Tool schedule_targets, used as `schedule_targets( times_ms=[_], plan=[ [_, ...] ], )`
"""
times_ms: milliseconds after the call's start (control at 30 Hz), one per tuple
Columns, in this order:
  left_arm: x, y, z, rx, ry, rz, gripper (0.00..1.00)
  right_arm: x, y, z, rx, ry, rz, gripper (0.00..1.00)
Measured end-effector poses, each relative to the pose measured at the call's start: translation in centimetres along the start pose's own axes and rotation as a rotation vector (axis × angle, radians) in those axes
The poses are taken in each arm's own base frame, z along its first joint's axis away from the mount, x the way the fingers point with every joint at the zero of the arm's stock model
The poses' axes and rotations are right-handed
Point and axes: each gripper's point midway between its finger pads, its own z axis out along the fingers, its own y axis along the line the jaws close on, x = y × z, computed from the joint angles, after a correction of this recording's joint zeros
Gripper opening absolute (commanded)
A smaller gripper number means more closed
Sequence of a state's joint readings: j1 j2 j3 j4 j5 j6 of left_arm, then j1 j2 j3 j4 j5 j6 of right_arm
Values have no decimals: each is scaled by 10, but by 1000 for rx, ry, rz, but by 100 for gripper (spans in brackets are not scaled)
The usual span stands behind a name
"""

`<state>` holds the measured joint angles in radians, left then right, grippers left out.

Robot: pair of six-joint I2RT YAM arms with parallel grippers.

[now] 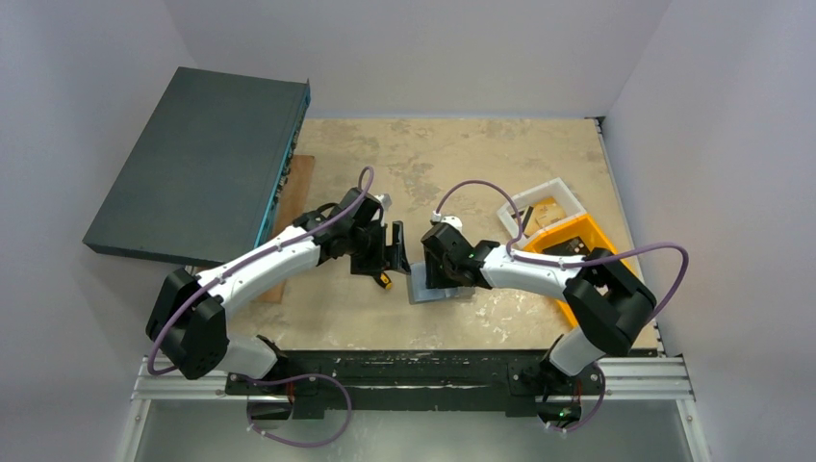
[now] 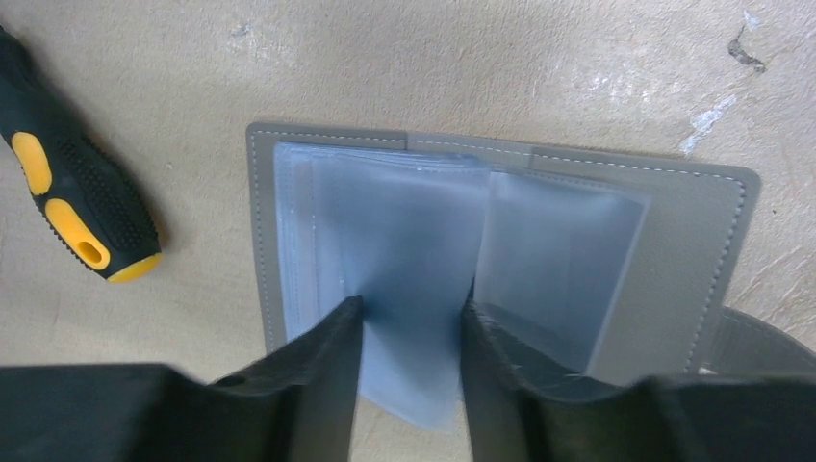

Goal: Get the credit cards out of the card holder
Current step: Remove the credit card from the card holder.

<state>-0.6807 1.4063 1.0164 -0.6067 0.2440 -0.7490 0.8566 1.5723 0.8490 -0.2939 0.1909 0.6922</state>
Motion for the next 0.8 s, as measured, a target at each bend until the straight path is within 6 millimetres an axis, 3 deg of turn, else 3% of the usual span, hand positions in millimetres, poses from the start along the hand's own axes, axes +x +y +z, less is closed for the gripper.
schedule_targets(
  times_ms=[200, 333, 533, 800],
  plan=[
    [1, -3, 3, 21, 4, 2, 74, 3, 5, 1, -31, 6, 34, 9],
    [4, -2, 9, 25, 23, -3, 63, 7, 9, 0, -66, 11, 64, 3],
    [5, -7, 23, 44, 48, -21, 42, 14, 17, 1, -128, 17, 115, 0],
    [16, -3, 51, 19, 107, -35, 41, 17, 20, 3, -173, 14, 165, 0]
  ],
)
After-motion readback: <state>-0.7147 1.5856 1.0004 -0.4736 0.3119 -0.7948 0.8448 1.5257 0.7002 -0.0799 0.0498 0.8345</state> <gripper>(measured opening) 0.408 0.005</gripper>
